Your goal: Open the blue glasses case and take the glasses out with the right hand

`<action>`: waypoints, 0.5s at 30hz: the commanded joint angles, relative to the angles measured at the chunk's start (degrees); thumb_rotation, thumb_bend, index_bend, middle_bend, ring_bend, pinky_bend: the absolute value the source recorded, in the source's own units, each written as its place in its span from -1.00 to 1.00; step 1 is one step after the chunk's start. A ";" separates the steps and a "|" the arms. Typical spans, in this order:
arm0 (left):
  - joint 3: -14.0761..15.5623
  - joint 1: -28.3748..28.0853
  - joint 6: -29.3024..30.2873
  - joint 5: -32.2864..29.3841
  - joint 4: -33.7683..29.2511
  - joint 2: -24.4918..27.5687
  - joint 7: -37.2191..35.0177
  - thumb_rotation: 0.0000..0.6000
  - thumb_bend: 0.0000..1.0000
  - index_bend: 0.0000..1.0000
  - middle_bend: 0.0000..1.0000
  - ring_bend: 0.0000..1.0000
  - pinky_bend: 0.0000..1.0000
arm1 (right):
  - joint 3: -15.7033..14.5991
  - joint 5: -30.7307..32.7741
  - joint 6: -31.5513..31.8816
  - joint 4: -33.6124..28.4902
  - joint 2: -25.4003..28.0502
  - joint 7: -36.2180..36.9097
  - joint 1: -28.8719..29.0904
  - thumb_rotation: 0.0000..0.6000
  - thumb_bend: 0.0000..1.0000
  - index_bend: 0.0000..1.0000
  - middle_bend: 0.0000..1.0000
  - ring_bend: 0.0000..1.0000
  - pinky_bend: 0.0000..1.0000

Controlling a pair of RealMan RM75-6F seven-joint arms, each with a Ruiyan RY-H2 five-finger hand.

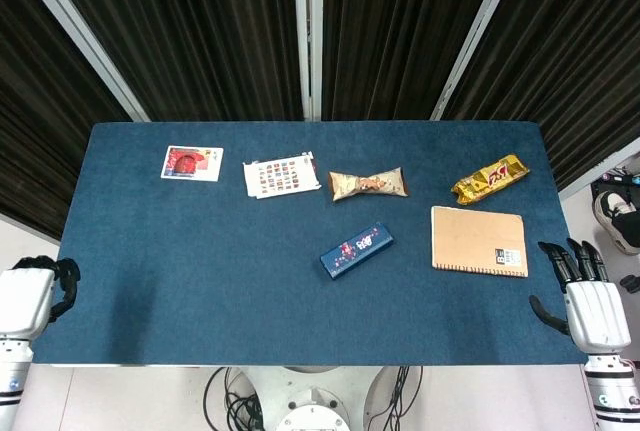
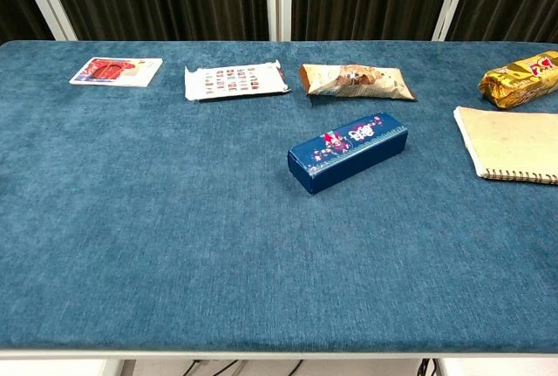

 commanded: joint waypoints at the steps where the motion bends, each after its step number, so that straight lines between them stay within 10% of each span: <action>1: 0.00 0.01 0.01 -0.02 -0.03 -0.01 0.05 1.00 0.16 0.33 0.28 -0.10 -0.11 | -0.11 -0.17 -0.35 0.08 -0.02 0.04 0.19 1.00 -0.59 -0.75 -0.66 -0.89 -0.98; 15: -0.02 0.01 0.08 -0.01 -0.10 0.07 -0.06 1.00 0.16 0.33 0.28 -0.10 -0.11 | 0.64 0.94 -14.13 -2.28 -0.59 -0.51 8.49 1.00 -0.41 -0.76 -0.60 -0.89 -0.98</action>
